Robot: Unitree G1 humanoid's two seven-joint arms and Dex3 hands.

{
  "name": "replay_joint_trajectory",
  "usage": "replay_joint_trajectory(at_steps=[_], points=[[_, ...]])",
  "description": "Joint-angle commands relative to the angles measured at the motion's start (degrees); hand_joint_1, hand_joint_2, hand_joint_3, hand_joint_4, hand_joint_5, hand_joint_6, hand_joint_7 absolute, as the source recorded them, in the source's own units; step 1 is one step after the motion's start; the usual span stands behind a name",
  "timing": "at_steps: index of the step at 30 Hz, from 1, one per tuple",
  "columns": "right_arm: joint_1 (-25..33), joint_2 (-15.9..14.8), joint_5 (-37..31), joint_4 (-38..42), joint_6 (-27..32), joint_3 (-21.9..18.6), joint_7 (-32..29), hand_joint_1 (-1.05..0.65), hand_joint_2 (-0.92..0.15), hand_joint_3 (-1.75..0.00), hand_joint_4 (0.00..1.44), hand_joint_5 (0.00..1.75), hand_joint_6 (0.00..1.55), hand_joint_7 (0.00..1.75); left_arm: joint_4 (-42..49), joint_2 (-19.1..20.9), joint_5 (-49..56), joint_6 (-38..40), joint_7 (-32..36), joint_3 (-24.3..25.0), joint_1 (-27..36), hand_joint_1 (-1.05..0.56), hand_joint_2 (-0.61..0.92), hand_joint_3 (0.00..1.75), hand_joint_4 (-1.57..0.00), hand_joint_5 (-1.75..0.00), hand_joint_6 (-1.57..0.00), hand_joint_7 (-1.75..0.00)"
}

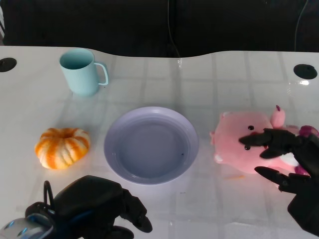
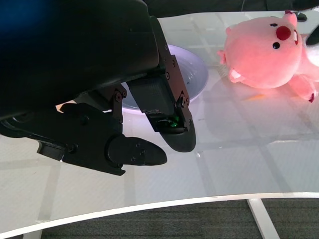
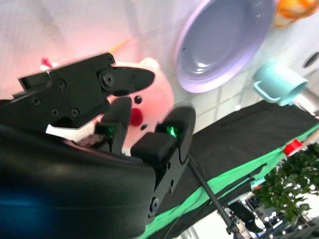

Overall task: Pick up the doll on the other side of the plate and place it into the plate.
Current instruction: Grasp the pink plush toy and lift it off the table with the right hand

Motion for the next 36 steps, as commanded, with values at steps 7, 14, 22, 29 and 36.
replay_joint_trajectory(at_steps=[7, 14, 22, 29, 36], points=[[-1.8, -3.0, -7.4, 0.2, 2.2, -2.1, -2.6, -0.53, -0.92, -0.03, 0.0, 0.36, 0.19, 0.0, -0.6, 0.9, 0.6, 0.4, -0.4, 0.5, -0.4, -0.26, 0.92, 0.26, -0.74, -1.28, -1.08, 0.0], [-3.8, -6.5, -13.4, -3.7, 12.8, -0.8, 5.0, -0.63, -0.91, -0.01, 0.0, 0.16, 0.09, 0.01, -0.7, 0.4, 0.9, 1.5, -0.7, -0.1, -0.5, -0.26, 0.92, 0.27, -0.74, -1.22, -1.09, 0.0], [-6.8, -8.8, -16.3, -4.5, 18.6, 1.9, 12.3, -0.64, -0.91, 0.0, 0.03, 0.19, 0.15, 0.03, -0.9, 1.1, 0.6, 0.6, -0.4, 0.5, -0.2, -0.25, 0.92, 0.26, -0.77, -1.23, -1.08, 0.0], [-9.8, -8.7, -19.4, -1.1, 21.4, 5.1, 13.3, -0.65, -0.92, 0.0, 0.05, 0.22, 0.19, 0.03, -1.9, 1.0, 0.9, 0.5, -0.1, 0.6, 1.1, -0.26, 0.92, 0.26, -0.74, -1.32, -1.09, -0.01], [-13.9, -8.5, -20.9, 6.2, 20.7, 7.7, 12.3, -0.64, -0.92, 0.0, 0.08, 0.24, 0.23, 0.03, -4.8, 0.7, 0.6, 3.3, -2.2, 0.5, 1.6, -0.25, 0.92, 0.29, -0.74, -1.21, -1.07, 0.0]])
